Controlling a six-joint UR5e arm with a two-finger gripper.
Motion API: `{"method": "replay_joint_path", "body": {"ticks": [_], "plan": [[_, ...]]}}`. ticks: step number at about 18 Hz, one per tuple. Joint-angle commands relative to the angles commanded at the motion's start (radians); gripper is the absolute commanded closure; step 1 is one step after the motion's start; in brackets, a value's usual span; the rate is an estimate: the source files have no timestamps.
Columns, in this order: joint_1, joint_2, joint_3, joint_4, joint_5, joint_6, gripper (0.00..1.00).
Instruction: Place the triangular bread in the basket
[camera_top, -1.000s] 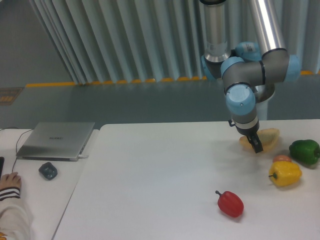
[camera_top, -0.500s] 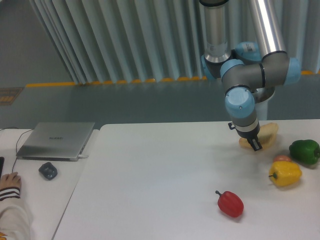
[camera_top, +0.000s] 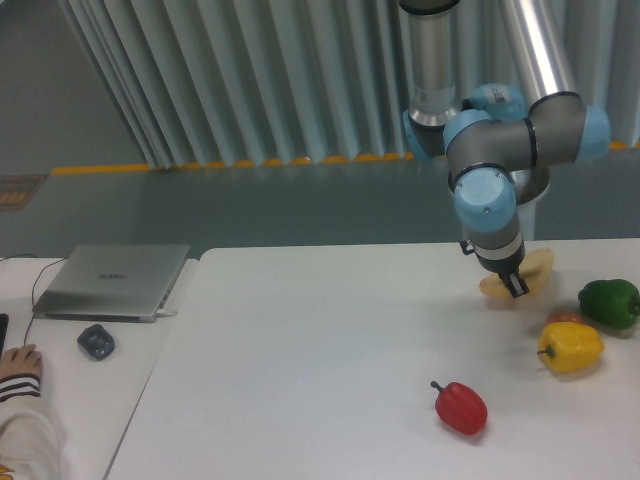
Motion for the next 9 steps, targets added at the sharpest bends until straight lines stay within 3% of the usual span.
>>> {"method": "replay_joint_path", "body": {"ticks": [5, 9], "plan": [[0.012, 0.000, 0.089, -0.026, -0.002, 0.009, 0.98], [0.092, -0.006, 0.155, -0.011, -0.008, 0.118, 0.98]]}}
